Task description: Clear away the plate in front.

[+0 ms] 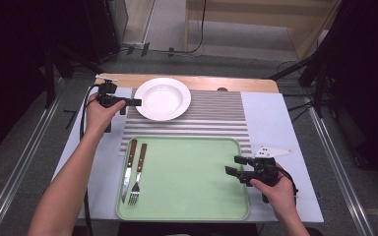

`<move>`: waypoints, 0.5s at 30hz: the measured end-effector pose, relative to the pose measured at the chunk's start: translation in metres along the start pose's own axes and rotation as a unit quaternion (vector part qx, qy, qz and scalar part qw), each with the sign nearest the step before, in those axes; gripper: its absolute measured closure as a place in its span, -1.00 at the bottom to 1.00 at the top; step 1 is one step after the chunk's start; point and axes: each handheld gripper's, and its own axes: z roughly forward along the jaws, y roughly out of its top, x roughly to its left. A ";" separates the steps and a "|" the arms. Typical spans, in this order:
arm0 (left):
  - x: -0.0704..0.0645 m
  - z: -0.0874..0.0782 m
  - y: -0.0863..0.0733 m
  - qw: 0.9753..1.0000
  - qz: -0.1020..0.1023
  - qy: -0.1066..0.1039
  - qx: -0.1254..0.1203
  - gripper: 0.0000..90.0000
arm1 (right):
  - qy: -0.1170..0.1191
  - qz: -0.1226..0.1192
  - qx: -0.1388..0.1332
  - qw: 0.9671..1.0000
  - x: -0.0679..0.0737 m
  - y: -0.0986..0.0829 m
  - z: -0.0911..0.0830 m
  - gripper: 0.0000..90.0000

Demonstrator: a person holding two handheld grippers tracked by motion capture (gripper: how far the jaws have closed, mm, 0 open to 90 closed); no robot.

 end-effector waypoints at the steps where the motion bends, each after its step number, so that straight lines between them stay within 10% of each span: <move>1: 0.002 0.002 0.001 1.000 -0.001 0.001 0.003 -0.35 | 0.000 0.000 0.002 1.000 0.000 -0.001 0.000 -0.22; 15: 0.027 0.031 0.012 0.999 -0.019 0.019 -0.020 -0.34 | -0.003 0.003 -0.003 1.000 0.003 -0.005 -0.005 -0.22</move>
